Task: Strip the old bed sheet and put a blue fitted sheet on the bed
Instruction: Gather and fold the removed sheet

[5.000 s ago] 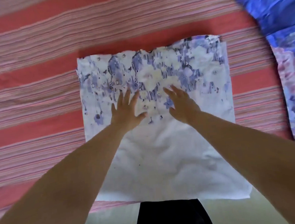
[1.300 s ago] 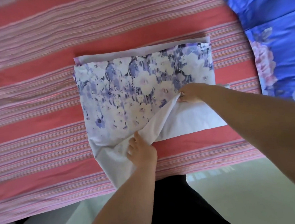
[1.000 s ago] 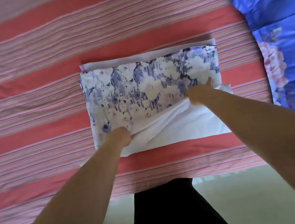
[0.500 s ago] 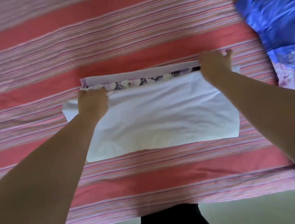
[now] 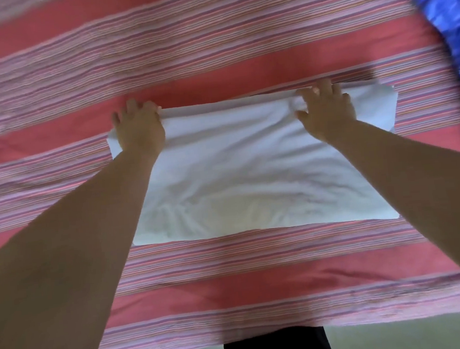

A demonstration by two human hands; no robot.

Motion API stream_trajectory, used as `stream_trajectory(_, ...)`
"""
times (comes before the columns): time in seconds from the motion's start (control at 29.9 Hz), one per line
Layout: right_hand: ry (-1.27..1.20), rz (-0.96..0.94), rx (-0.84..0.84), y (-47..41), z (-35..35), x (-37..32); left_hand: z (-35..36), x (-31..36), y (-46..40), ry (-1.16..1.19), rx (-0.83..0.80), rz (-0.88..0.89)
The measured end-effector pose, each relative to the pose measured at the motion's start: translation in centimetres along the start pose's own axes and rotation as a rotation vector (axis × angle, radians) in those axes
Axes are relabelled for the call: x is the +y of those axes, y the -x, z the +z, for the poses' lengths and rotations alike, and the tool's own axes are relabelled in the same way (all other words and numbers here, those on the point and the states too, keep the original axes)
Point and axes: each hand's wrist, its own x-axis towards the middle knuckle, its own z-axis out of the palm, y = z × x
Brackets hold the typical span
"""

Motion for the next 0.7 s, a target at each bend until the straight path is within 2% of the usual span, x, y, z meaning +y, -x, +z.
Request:
stream_trajectory(0.07,-0.139,0.004,-0.042,-0.3,0.2,-0.5,0.3,-0.3,0.2,0.190,0.123,-0.048)
stream_trajectory(0.1,-0.205,0.010,-0.068,-0.5,0.2,-0.8,0.8,-0.3,0.9,0.238,0.166,-0.018)
stream_trajectory(0.13,-0.253,0.006,-0.088,-0.8,0.1,-1.1,1.5,-0.4,1.8,0.230,0.193,0.091)
stream_trajectory(0.17,-0.273,-0.012,-0.105,-1.0,-0.2,-1.4,2.5,-0.4,3.0,0.170,0.213,0.296)
stream_trajectory(0.23,-0.286,-0.049,-0.091,-1.4,-1.1,-1.9,5.6,-0.7,5.9,-0.023,0.190,0.835)
stream_trajectory(0.27,-0.286,-0.052,-0.036,-1.5,-1.6,-2.1,7.0,-1.1,7.1,-0.120,0.179,0.999)
stream_trajectory(0.3,-0.270,-0.052,0.045,-1.6,-1.9,-2.2,8.1,-1.4,7.6,-0.179,0.184,1.023)
stream_trajectory(0.33,-0.243,-0.046,0.131,-1.6,-2.2,-2.3,8.7,-1.6,7.6,-0.196,0.166,0.924)
stream_trajectory(0.4,-0.225,0.029,0.245,-1.5,-2.2,-2.5,8.0,-1.8,6.6,-0.147,0.077,0.599)
stream_trajectory(0.47,-0.236,0.159,0.221,-1.7,-1.7,-3.4,7.5,-2.4,5.2,-0.101,-0.018,0.368)
stream_trajectory(0.53,-0.202,0.193,0.140,-1.2,-0.4,-5.4,7.3,-2.4,4.4,-0.041,-0.106,0.256)
stream_trajectory(0.6,-0.115,0.018,0.158,0.2,1.9,-8.6,7.7,-2.2,4.5,0.039,-0.147,0.197)
stream_trajectory(0.7,-0.034,-0.280,0.145,3.2,5.9,-14.3,8.6,-3.1,5.3,0.249,-0.191,-0.058)
